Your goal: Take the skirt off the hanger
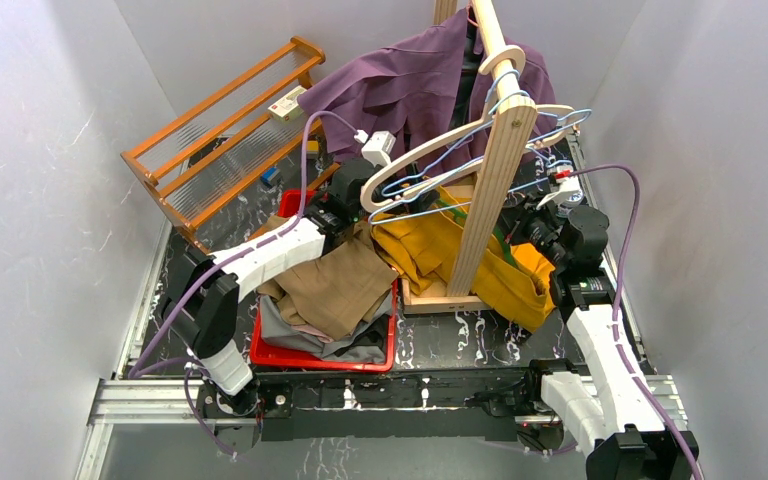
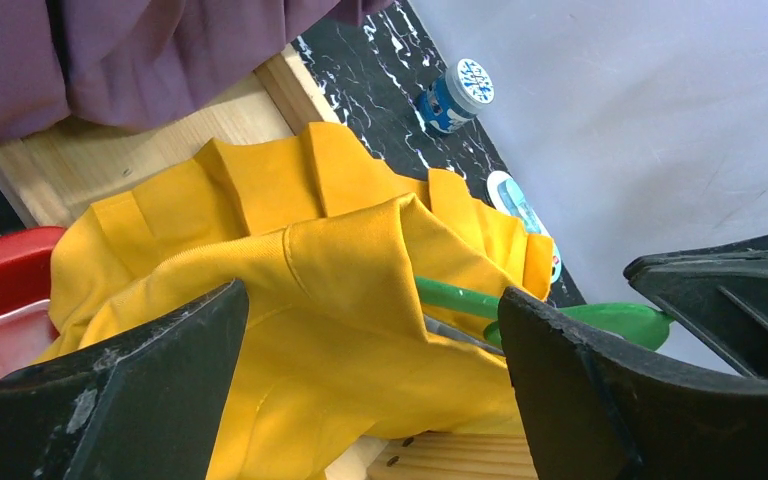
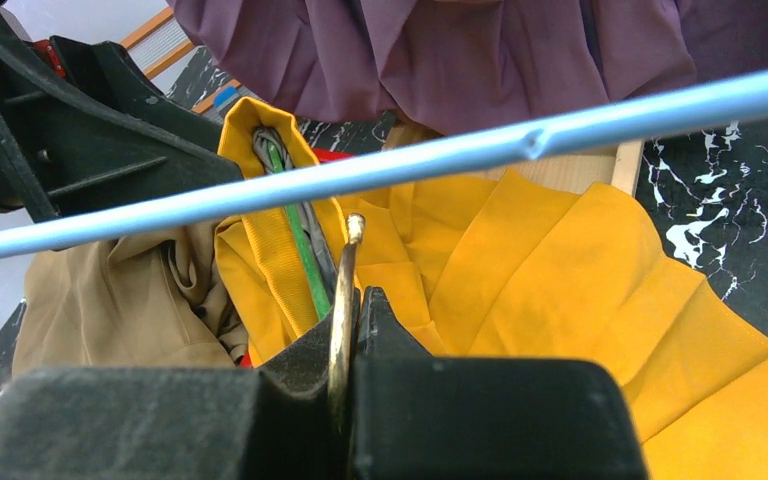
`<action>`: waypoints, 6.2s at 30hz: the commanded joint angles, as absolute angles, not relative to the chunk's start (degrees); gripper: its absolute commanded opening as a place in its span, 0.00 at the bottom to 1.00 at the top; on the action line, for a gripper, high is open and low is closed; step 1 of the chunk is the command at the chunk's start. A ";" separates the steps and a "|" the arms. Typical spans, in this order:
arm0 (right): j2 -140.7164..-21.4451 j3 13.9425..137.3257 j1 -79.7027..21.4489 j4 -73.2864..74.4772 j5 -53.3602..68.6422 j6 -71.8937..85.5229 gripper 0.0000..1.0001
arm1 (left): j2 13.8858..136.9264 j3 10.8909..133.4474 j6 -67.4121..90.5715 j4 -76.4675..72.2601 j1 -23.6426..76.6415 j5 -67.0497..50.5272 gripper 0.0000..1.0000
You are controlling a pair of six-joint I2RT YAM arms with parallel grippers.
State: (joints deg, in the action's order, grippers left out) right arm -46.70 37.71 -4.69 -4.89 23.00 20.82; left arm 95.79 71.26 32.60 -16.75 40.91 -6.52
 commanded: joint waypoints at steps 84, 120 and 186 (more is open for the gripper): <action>-46.03 41.04 -25.07 -1.89 -2.24 13.88 0.00 | 76.45 59.28 24.12 -7.93 32.18 -24.43 0.82; -55.45 57.24 -12.13 23.64 12.64 19.07 0.56 | 98.08 63.79 1.60 -34.10 37.18 -37.38 0.00; -55.45 36.55 15.96 -19.68 43.32 39.94 0.00 | 89.25 54.62 21.42 -50.15 39.16 -32.55 0.98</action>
